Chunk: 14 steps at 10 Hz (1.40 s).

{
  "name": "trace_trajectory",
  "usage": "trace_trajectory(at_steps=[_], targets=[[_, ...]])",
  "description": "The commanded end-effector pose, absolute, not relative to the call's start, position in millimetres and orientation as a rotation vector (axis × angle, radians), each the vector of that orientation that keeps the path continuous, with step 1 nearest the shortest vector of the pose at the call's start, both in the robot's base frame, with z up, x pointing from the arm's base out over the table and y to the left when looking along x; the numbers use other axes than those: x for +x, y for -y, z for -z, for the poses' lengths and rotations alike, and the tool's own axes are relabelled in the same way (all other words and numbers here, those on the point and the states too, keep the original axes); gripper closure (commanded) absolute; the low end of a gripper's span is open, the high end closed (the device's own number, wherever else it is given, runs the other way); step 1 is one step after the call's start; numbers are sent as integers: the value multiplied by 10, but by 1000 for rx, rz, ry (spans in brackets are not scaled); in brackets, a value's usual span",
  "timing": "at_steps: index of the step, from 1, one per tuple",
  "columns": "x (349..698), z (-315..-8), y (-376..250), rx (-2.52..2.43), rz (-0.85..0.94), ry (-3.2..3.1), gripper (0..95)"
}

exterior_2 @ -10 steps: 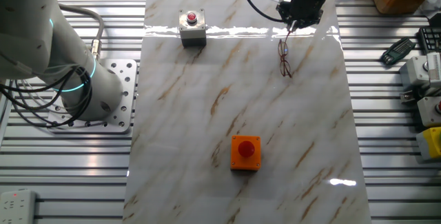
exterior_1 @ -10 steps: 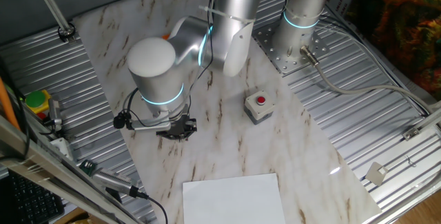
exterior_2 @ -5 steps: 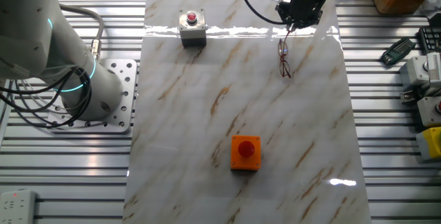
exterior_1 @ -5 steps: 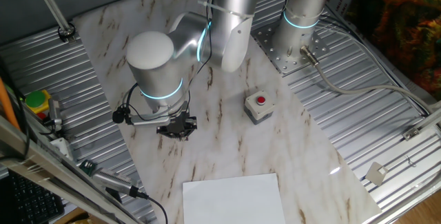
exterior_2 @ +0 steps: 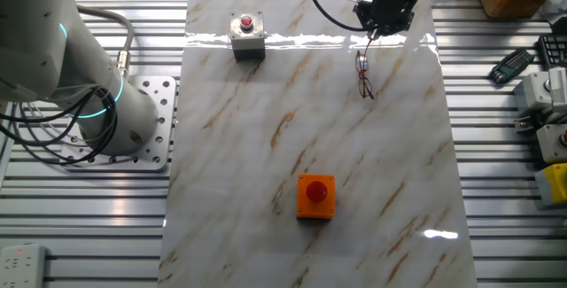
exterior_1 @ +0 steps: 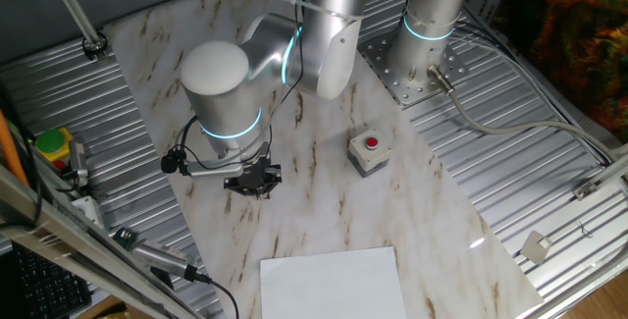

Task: Unfold the leg of the glasses (with one hand)

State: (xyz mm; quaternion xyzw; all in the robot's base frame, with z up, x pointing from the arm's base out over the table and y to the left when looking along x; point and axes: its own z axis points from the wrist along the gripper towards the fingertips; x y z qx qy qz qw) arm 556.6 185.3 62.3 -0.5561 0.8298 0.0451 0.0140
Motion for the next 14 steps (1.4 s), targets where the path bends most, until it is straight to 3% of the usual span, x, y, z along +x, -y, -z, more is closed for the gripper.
trace_trajectory(at_steps=[1, 14], targets=[[5561, -626, -1853, -1732, -155, -2576, 950], [5549, -650, -1861, -1724, -174, -2572, 950]])
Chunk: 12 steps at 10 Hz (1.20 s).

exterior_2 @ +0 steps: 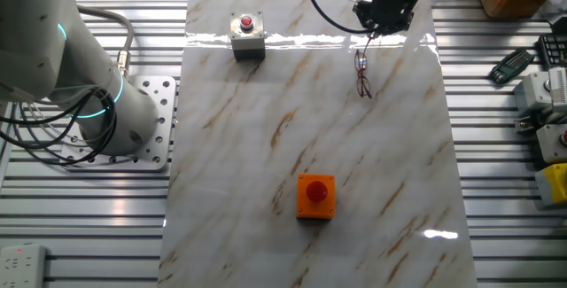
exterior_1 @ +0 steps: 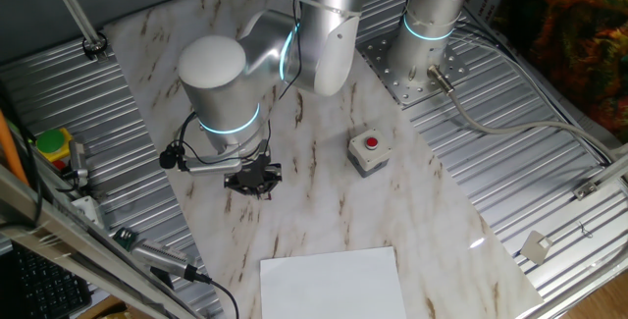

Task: Unfold the leg of the glasses (with one hand)

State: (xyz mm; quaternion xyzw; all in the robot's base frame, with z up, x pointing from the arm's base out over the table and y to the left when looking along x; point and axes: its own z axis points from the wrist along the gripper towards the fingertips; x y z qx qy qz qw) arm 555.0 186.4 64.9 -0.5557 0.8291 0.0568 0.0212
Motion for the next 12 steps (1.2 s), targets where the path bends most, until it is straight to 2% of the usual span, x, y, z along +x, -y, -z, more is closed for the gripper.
trace_trajectory(at_steps=[1, 12], targets=[[5549, -649, -1861, -1723, -174, -2572, 950], [5553, -642, -1859, -1676, -120, -2596, 950]])
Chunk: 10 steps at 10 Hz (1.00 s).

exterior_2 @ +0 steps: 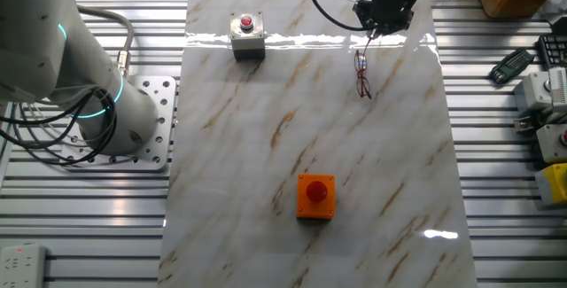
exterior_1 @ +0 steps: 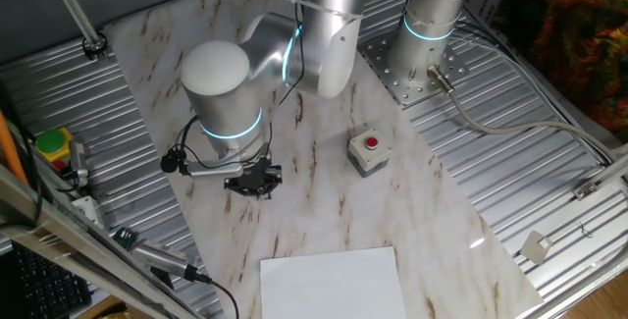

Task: Unfold the leg of the glasses (with one hand)

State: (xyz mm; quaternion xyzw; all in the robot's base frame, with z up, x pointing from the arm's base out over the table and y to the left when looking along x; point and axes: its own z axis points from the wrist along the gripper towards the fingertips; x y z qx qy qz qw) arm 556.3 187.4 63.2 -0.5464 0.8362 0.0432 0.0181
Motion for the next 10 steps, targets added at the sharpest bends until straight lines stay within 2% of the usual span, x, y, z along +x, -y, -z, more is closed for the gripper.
trace_trajectory(at_steps=[1, 10], targets=[[5553, -642, -1859, -1648, -97, -2598, 950], [5553, -642, -1859, -1480, 10, -2624, 950]])
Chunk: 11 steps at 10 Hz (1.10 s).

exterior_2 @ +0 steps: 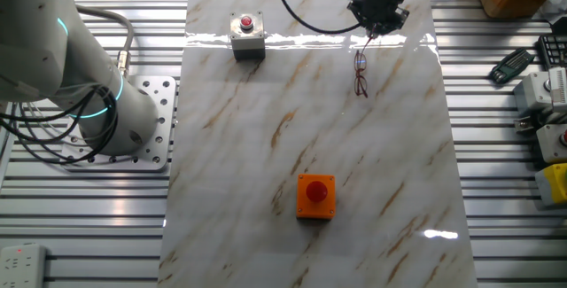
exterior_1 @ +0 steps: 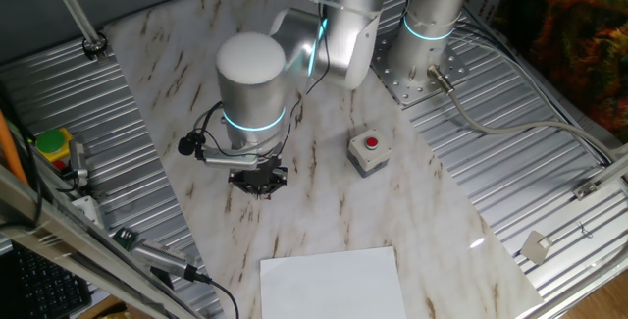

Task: Unfold the leg of the glasses (with one hand)

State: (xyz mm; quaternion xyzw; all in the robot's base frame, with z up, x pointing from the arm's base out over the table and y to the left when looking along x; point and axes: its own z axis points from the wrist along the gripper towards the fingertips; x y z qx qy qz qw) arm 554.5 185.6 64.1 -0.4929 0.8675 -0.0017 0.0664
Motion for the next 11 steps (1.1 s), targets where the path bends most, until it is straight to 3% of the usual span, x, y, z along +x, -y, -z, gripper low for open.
trace_trajectory(at_steps=[1, 11], targets=[[5553, -642, -1859, -1483, 14, -2624, 950], [5547, -758, -1866, -1467, -14, -2629, 950]])
